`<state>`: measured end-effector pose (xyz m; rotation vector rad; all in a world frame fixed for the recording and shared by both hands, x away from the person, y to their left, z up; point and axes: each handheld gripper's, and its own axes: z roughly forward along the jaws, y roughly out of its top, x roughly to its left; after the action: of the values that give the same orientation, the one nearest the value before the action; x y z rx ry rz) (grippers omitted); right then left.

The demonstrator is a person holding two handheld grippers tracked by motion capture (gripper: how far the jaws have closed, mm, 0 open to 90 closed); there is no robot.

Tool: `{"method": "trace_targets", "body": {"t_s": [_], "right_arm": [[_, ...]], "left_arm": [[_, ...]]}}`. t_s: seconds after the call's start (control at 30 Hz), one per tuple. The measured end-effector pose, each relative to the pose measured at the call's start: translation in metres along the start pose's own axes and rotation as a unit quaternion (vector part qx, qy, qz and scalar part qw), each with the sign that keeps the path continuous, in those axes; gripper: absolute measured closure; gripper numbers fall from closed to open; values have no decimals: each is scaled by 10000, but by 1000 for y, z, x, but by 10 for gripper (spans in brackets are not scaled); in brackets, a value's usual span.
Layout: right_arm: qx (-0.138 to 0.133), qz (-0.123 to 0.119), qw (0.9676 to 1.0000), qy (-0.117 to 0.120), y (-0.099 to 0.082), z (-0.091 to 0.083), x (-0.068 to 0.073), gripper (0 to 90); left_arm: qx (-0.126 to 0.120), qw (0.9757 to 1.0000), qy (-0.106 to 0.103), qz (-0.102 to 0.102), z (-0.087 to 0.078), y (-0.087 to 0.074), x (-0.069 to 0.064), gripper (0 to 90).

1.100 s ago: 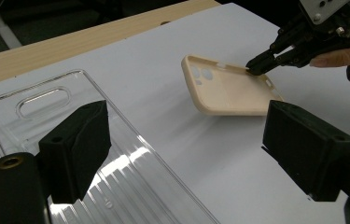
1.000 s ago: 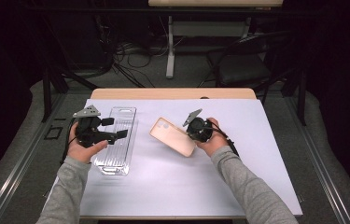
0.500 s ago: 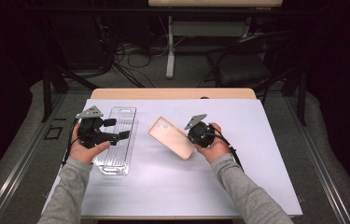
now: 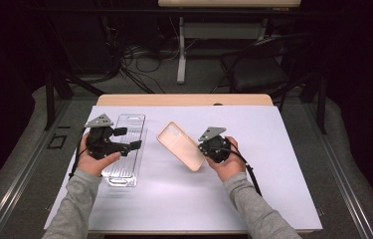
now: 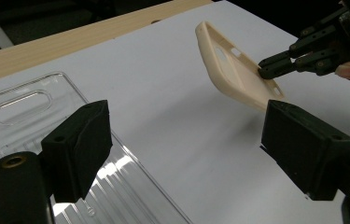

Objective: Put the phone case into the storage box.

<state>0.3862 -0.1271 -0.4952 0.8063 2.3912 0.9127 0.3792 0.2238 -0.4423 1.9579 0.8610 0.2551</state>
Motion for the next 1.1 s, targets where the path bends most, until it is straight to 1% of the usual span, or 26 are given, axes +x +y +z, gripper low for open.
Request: {"method": "trace_targets", "body": {"t_s": [0.17, 0.37, 0.5, 0.63, 0.67, 0.7, 0.73, 0.77, 0.83, 0.87, 1.0, 1.1], "right_arm": [[-134, 65, 9999, -39, 0, -2, 6, 884], [-362, 178, 9992, -60, 0, -5, 11, 885], [-565, 387, 9976, -50, -3, -6, 13, 884], [-754, 566, 9955, -73, -6, -8, 15, 884], [-797, 564, 9952, -87, -6, -9, 16, 884], [-813, 558, 9951, -106, -6, -9, 17, 884], [-836, 562, 9948, -124, -6, -10, 18, 884], [-871, 577, 9944, -137, -6, -11, 18, 884], [-945, 600, 9936, -159, -6, -12, 20, 884], [-981, 608, 9932, -175, -6, -13, 21, 884], [-1073, 641, 9919, -240, -6, -15, 24, 884], [-1123, 663, 9912, -236, -5, -16, 27, 884]], "left_arm": [[15, 10000, -18, 0, 3, 1, -4, 177], [-42, 10000, -31, -21, 5, 0, -8, 181], [-46, 10000, -24, 1, 8, 0, -11, 191], [-34, 9999, -154, 12, 11, 0, -15, 191], [4, 9997, -237, 38, 12, 0, -16, 202], [-13, 9996, -295, 34, 13, -1, -17, 234], [5, 9995, -318, 34, 14, -1, -19, 245], [15, 9995, -327, 35, 15, 0, -21, 245], [19, 9991, -413, 40, 16, 0, -23, 247], [11, 9989, -465, 1, 17, 0, -24, 252], [-37, 9980, -635, -51, 20, -1, -31, 286], [-44, 9972, -738, -83, 24, -2, -36, 304]]}}
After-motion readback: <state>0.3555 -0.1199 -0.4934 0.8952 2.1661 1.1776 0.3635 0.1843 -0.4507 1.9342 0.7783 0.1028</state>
